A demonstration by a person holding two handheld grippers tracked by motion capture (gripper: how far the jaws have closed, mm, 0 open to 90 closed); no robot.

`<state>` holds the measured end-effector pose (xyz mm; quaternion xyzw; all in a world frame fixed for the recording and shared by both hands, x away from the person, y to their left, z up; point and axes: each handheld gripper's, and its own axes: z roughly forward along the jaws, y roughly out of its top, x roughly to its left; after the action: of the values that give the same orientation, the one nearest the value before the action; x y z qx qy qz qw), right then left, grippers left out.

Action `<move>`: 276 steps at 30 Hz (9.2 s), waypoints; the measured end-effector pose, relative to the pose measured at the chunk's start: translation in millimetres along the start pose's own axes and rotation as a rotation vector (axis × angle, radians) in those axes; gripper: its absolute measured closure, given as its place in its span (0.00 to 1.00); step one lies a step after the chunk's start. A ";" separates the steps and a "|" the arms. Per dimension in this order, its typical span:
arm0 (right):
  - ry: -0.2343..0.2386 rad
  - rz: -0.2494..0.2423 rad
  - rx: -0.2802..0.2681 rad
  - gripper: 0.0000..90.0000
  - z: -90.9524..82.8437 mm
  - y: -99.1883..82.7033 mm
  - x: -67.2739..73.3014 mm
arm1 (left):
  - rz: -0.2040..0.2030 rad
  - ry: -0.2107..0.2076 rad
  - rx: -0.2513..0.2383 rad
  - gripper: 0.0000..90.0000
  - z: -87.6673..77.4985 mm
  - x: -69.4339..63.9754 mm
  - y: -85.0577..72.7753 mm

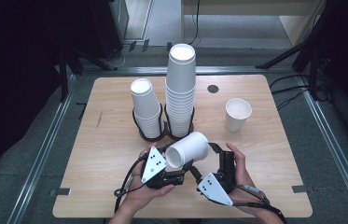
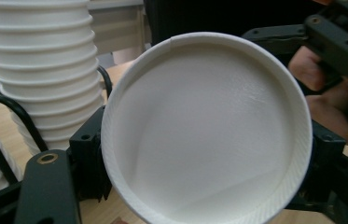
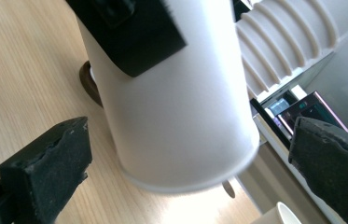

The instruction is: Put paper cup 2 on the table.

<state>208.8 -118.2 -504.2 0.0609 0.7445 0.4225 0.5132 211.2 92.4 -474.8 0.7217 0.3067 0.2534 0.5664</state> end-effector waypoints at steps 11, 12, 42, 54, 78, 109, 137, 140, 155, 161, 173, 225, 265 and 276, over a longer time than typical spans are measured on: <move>0.004 0.372 -0.012 0.00 -15.0 3.8 -23.0 | -0.044 0.060 -0.073 0.26 0.2 10.0 -0.2; 0.009 0.461 -0.018 0.00 -17.0 3.0 -26.4 | -0.050 0.071 -0.086 0.26 0.1 10.4 -0.2; 0.157 1.869 -0.199 0.00 -5.9 2.1 -43.2 | -0.022 0.137 -0.233 0.26 1.3 -2.3 -9.8; 0.191 2.065 -0.084 0.00 1.1 -1.9 -38.5 | 0.000 0.139 -0.253 0.26 3.7 -9.6 -13.7; 0.273 2.357 -0.047 0.01 8.8 -16.0 -33.6 | 0.055 0.088 -0.297 0.26 14.6 -34.7 -21.8; 0.328 2.419 -0.056 0.13 10.2 -27.1 -25.6 | 0.073 0.020 -0.246 0.23 14.2 -36.5 -24.5; -0.145 1.913 -0.191 0.13 0.3 -49.1 -58.5 | 0.021 0.017 -0.018 0.05 14.7 -23.0 -17.3; -0.204 1.757 -0.192 0.13 -1.1 -48.4 -60.9 | 0.009 0.021 -0.008 0.04 14.7 -19.0 -18.4; -0.334 1.191 -0.093 0.13 3.8 -44.6 -55.2 | -0.038 0.029 0.006 0.02 9.7 2.0 -23.3; -0.346 1.063 -0.054 0.13 9.4 -49.5 -48.0 | -0.075 0.045 0.013 0.02 4.8 17.1 -29.1; -0.347 0.932 0.017 0.13 19.6 -63.7 -40.9 | -0.160 0.122 0.060 0.02 -20.8 54.7 -52.3; -0.078 0.796 0.178 0.07 23.7 -69.5 -15.7 | -0.423 0.399 0.053 0.02 -100.8 152.3 -101.0; -0.264 0.827 0.256 0.00 -51.7 -130.8 -78.1 | -0.432 0.410 0.053 0.02 -110.3 156.1 -109.4; -0.384 0.876 0.355 0.00 -63.5 -167.3 -93.9 | -0.432 0.395 0.065 0.02 -107.9 155.4 -110.4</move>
<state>258.1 -309.7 -545.6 0.5300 0.6017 0.4463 0.3974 223.3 296.1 -554.6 0.5940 0.5657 0.2526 0.5132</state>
